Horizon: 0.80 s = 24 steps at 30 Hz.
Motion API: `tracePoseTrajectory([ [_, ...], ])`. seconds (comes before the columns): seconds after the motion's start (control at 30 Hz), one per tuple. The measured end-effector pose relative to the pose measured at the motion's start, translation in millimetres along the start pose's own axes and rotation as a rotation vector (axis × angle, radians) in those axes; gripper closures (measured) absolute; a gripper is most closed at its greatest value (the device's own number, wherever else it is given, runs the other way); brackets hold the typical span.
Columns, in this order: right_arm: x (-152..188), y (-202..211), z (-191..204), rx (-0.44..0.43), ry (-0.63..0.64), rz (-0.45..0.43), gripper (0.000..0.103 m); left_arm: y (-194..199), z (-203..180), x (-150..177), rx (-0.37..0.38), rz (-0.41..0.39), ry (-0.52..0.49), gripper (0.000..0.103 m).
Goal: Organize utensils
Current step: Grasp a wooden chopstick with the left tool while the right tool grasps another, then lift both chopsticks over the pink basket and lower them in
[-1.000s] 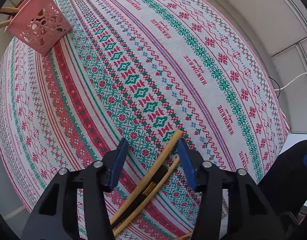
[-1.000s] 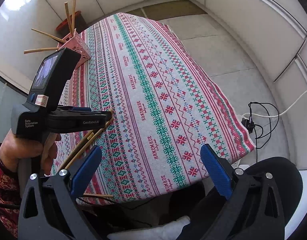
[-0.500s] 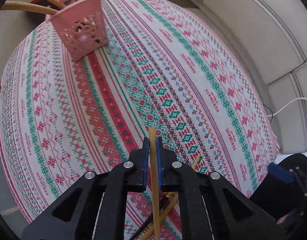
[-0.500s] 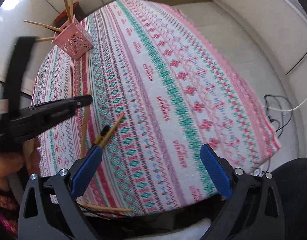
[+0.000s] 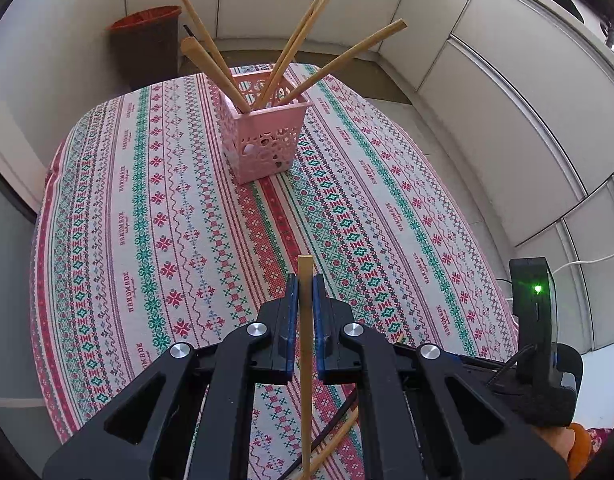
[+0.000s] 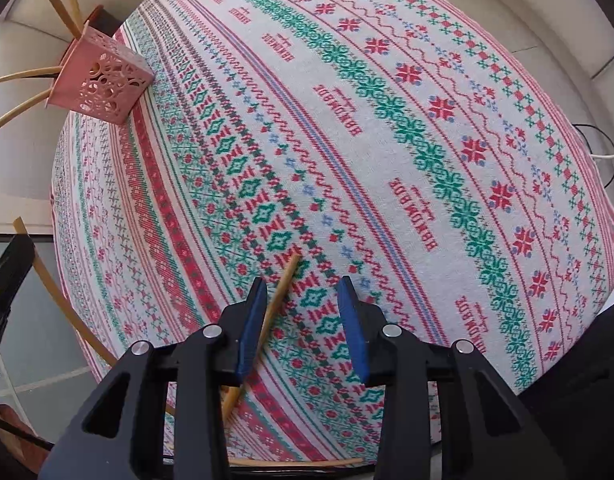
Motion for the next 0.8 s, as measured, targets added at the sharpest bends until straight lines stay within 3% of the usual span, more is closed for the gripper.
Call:
tracePoseTrajectory([
  [0.13,1,-7,8,0.015,0.004,0.007,0.066,2,1,-1,0.004,-0.011,-0.001,0.096],
  [0.33,-4,-20,19,0.069,0.007,-0.061,0.091,8,-1,-2,-0.002,-0.039,-0.01,0.096],
  [0.5,-16,-22,17,0.04,-0.018,-0.083,0.093,12,-1,-7,-0.02,-0.083,-0.012,0.096],
  [0.8,-36,-2,-3,-0.094,-0.08,-0.121,0.096,29,1,-21,-0.083,-0.194,-0.026,0.096],
])
Point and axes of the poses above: each gripper's, at about its wrist camera, not at the fingertips, and y roughly against the way its jaws point, z to its left, x to its underside, the point moved 8 cm from there along -y, roughly the way its jaws point, and after that the axes turned 12 degrees about -z, right-handed, at the moved point
